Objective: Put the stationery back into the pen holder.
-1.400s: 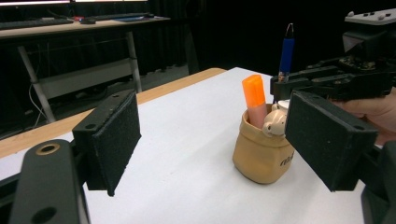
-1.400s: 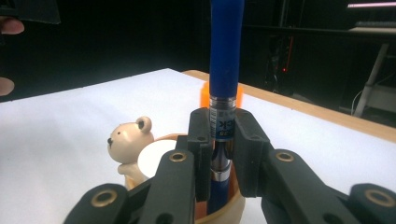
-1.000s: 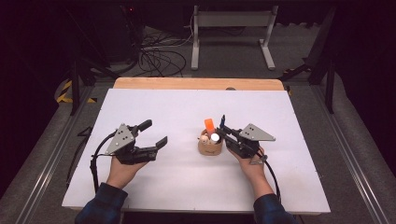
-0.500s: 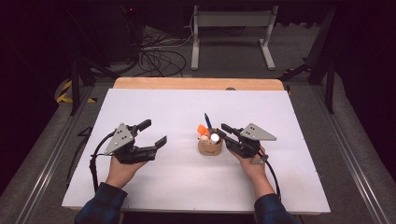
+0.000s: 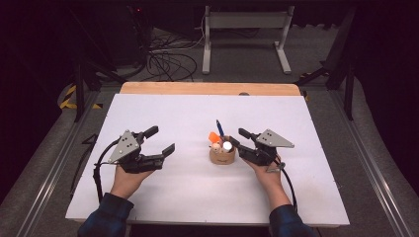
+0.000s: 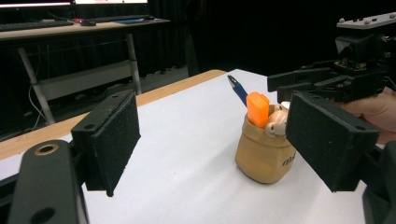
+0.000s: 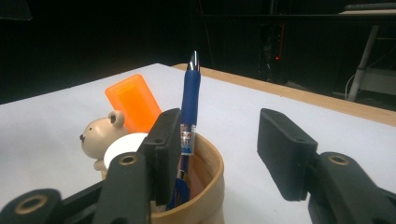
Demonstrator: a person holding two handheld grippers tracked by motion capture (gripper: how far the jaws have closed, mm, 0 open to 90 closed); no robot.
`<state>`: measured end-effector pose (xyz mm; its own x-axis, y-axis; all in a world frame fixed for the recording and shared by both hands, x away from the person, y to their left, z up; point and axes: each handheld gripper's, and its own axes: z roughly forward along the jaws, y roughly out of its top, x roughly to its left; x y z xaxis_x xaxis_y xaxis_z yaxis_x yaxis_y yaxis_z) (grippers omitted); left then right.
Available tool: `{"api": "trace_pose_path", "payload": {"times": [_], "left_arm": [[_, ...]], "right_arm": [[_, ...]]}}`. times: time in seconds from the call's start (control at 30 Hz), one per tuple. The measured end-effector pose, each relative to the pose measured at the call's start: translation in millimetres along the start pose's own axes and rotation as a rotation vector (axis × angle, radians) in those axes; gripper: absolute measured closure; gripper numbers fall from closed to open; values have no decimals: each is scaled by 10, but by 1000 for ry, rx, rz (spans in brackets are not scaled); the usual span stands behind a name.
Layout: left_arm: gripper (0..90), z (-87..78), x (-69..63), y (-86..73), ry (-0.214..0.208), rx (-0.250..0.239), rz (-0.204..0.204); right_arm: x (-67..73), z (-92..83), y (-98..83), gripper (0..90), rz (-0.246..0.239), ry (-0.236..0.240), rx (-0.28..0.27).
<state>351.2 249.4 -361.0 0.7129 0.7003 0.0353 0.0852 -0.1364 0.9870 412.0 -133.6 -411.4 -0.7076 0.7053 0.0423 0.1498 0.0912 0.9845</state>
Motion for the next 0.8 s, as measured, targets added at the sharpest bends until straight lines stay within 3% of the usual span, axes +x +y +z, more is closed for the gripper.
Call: {"api": "trace_pose_path", "payload": {"times": [0.4,0.8], "left_arm": [[185,-23,26,3,8,3,-1],[183,-60,48,4,22,8,-3]], "right_arm": [[-40,-43,23,355,32,-15,-16],[-53,-127,76,198,14,-35,-13]]}}
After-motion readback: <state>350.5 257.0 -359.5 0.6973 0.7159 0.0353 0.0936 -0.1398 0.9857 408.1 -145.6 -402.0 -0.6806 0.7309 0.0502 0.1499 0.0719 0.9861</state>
